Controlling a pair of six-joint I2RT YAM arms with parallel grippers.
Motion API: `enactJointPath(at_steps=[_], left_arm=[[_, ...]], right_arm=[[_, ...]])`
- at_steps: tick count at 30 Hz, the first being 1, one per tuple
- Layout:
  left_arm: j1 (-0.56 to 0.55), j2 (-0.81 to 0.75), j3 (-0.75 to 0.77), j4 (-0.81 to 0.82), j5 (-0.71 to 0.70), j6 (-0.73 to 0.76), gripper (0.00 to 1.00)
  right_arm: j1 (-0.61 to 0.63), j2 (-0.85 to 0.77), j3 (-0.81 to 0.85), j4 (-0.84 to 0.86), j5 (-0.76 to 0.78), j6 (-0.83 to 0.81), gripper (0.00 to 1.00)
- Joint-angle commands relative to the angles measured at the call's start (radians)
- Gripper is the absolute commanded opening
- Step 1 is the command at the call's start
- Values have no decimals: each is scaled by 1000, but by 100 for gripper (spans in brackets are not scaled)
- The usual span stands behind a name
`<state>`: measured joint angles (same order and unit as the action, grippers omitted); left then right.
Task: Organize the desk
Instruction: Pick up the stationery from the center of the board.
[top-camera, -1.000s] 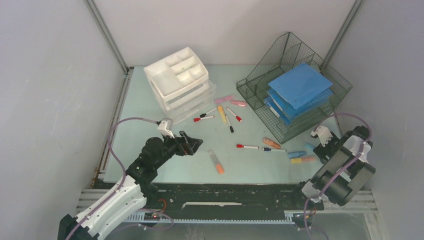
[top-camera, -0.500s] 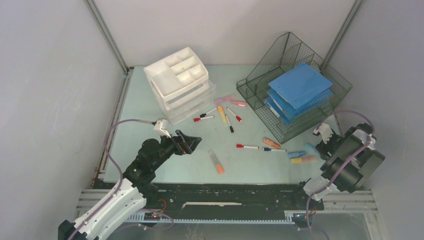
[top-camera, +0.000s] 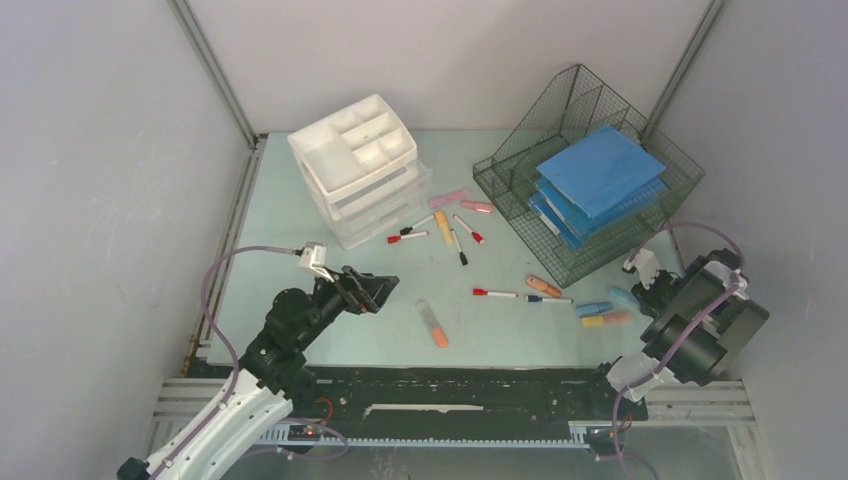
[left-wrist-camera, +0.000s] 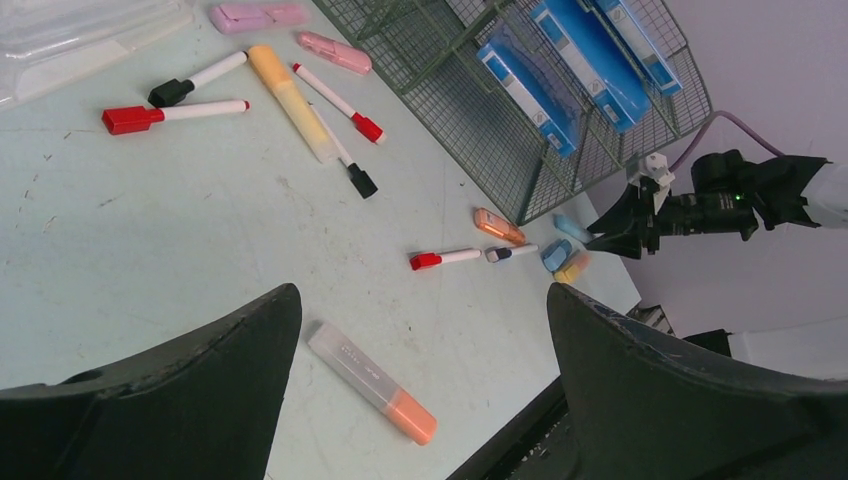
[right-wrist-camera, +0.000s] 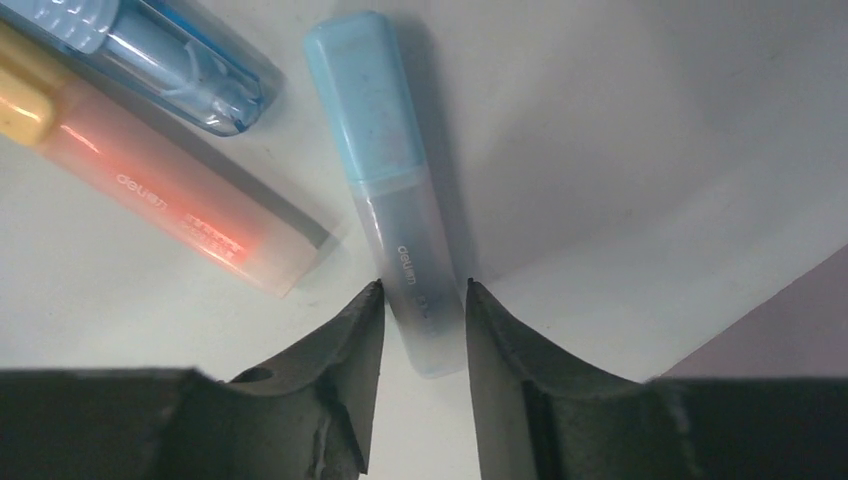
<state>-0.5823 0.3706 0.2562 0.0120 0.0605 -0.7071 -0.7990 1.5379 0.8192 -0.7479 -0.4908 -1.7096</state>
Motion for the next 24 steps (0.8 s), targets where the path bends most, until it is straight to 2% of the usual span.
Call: enactJointPath(at_steps=[1, 11, 16, 24], left_arm=[[-6, -33, -26, 12, 19, 10, 100], [-7, -69, -32, -5, 33, 47, 100], [-7, -87, -48, -5, 48, 50, 100], [-6, -130, -73, -5, 57, 44, 100]], right_arm=[[23, -16, -69, 29, 15, -2, 40], [159, -154, -172, 39, 8, 102, 16], [248, -243, -217, 28, 7, 152, 11], [335, -389, -238, -81, -37, 150, 6]])
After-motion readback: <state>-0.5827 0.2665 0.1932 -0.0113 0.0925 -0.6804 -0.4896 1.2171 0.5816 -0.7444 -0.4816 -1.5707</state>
